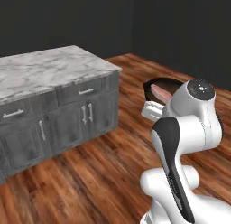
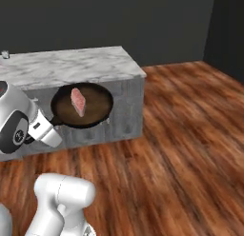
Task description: Pick up the pan with the steak in it and place it on the dining table. Then place the steak on the plate.
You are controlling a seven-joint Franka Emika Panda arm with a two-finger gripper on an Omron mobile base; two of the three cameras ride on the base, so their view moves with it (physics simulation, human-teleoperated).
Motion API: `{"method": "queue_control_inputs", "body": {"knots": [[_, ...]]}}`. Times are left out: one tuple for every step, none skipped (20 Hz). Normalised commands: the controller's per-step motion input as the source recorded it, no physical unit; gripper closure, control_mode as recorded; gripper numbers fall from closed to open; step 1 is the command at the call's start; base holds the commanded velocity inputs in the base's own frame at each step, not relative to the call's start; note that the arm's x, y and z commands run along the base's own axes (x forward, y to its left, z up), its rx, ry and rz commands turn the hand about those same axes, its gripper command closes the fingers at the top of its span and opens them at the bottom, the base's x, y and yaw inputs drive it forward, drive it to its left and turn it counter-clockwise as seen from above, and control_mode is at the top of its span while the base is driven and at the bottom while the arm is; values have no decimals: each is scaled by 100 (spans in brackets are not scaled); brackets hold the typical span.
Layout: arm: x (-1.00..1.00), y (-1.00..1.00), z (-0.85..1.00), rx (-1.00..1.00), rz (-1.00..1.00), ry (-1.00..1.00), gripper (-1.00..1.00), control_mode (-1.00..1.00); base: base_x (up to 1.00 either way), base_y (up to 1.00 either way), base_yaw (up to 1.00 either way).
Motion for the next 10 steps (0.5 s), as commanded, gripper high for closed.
{"method": "queue_control_inputs", "body": {"knots": [[0,0,0,0,0,0,100,100,-3,0,50],[0,0,0,0,0,0,100,100,-3,0,50],[0,0,0,0,0,0,100,100,-3,0,50],[0,0,0,0,0,0,100,100,-3,0,50],[0,0,0,0,0,0,100,100,-3,0,50],[0,0,0,0,0,0,100,100,-3,0,50],[0,0,0,0,0,0,100,100,-3,0,50],[0,0,0,0,0,0,100,100,-3,0,50],[0,0,0,0,0,0,100,100,-3,0,50],[0,0,0,0,0,0,100,100,-11,0,50]]}}
